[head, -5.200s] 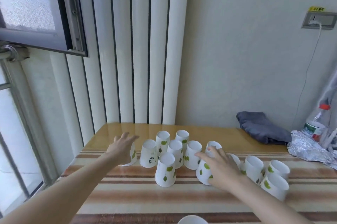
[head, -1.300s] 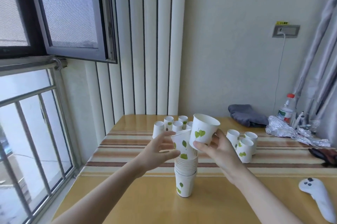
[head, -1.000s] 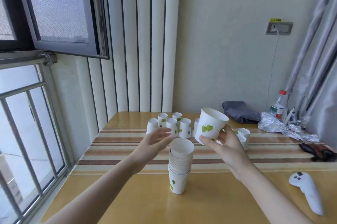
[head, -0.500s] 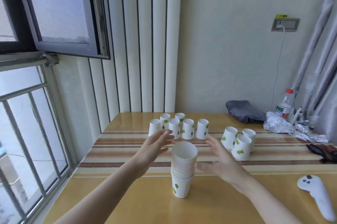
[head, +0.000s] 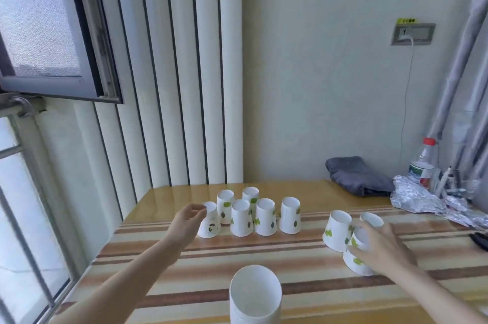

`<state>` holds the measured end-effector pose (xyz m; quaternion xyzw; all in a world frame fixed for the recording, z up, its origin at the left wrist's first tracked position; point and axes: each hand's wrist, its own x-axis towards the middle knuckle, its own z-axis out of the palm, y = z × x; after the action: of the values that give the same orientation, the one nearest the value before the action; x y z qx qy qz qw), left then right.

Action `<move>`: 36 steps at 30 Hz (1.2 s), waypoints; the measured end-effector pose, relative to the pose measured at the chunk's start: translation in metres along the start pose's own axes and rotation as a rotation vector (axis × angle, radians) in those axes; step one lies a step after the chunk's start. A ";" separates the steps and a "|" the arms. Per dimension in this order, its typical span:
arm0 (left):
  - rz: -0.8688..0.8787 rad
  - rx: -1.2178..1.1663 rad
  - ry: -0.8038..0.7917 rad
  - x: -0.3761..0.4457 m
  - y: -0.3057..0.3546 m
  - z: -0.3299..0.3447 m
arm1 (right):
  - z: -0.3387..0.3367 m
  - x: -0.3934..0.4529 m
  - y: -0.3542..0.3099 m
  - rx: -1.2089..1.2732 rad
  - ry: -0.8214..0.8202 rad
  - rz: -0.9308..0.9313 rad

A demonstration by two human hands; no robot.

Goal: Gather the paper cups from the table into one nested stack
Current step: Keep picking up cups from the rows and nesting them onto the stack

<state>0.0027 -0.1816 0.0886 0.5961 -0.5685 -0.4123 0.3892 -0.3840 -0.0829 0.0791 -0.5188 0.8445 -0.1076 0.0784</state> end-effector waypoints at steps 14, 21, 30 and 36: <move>0.097 0.834 0.023 0.084 -0.022 0.023 | -0.027 -0.022 0.028 0.330 -0.117 0.135; -0.212 0.001 0.201 0.008 -0.004 -0.018 | -0.028 -0.050 -0.008 1.245 -0.265 0.140; 0.121 -0.674 -0.272 -0.138 0.071 -0.034 | -0.038 -0.121 -0.060 1.124 -0.177 -0.203; 0.271 -0.298 -0.257 -0.177 0.066 -0.007 | -0.043 -0.158 -0.055 1.116 -0.129 -0.200</move>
<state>-0.0171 -0.0078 0.1613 0.3931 -0.6211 -0.5082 0.4488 -0.2764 0.0388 0.1384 -0.4818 0.5999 -0.5125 0.3813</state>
